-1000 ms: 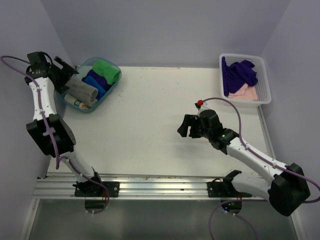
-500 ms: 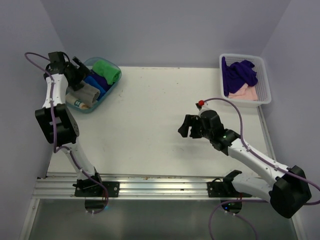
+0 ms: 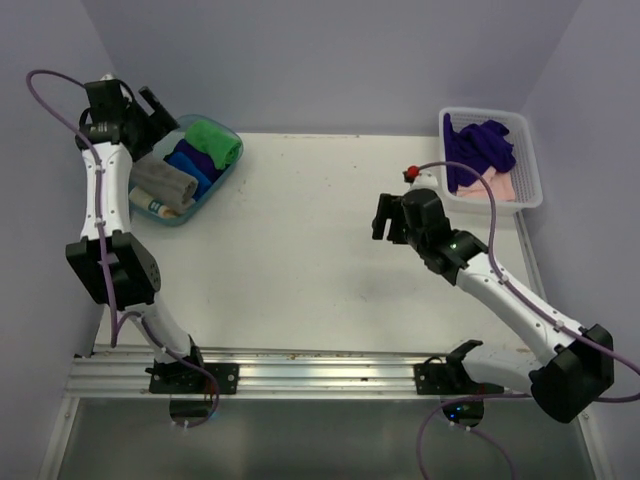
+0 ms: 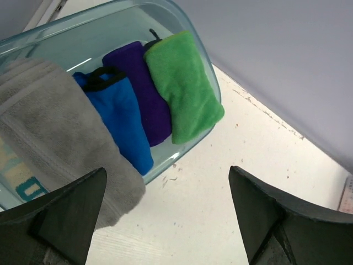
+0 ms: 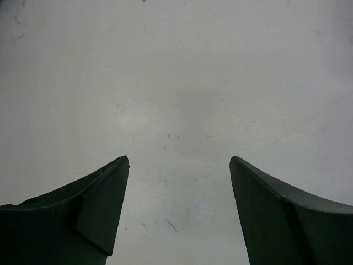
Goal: Roll the towels
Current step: Grab a towel with the right arm, then move the towel to the center of the board
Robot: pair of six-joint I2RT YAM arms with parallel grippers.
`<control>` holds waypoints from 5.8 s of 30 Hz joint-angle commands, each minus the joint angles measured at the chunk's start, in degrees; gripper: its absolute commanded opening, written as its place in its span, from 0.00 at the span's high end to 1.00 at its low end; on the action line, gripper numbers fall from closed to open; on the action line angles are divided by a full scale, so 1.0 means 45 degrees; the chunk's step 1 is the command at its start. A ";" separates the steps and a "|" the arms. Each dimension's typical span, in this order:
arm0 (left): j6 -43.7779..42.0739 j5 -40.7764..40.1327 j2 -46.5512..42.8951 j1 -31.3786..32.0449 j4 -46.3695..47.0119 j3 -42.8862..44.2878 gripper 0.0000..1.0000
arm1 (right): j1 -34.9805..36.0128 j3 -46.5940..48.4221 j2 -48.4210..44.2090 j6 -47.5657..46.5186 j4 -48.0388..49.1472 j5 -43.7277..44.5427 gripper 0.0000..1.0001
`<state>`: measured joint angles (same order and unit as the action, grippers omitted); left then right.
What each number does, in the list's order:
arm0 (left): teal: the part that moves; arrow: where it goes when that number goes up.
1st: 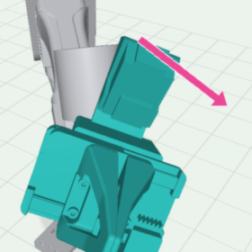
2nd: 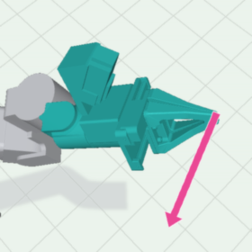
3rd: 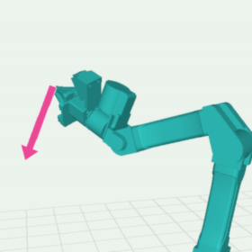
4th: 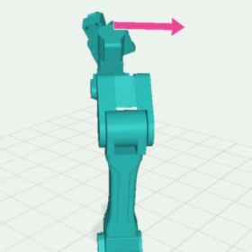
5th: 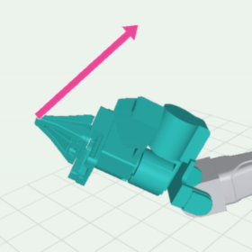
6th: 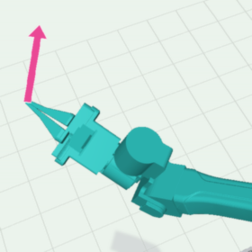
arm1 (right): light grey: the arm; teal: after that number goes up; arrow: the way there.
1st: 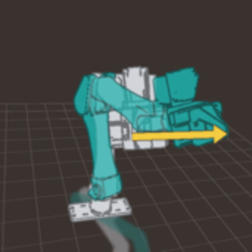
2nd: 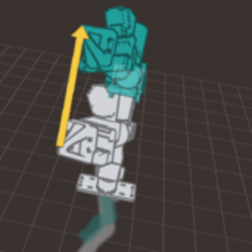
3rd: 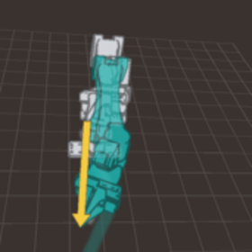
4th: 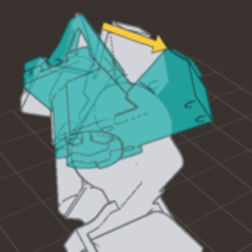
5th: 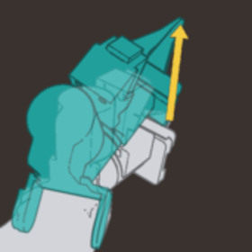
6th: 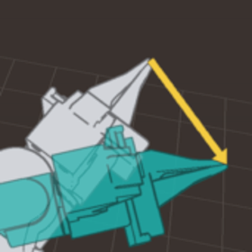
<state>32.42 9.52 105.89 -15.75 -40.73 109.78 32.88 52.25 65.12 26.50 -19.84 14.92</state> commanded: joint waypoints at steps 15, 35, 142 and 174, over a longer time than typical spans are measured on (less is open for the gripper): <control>-0.1698 -0.1022 -0.2729 0.8262 0.2156 -0.3572 0.03 | -0.8360 0.9393 0.8431 0.1805 -0.2658 0.0573 0.24; -0.1307 -0.1432 -0.1852 1.0960 0.2235 -0.5040 0.03 | -1.0237 1.9053 1.8261 0.2664 -0.3074 -0.1439 0.62; -0.1600 -0.3345 -0.4623 0.7993 0.0595 -0.5391 0.01 | -0.4869 0.7651 0.0765 0.1157 0.1182 -0.7473 1.00; -0.0350 0.0833 -0.4255 1.0667 0.4009 -1.3182 0.17 | 0.1749 -0.0341 0.2773 0.1414 -0.1199 -0.3045 0.39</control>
<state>29.02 10.52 86.56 31.68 -29.54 51.70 36.91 52.10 76.55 29.12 -27.44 -3.57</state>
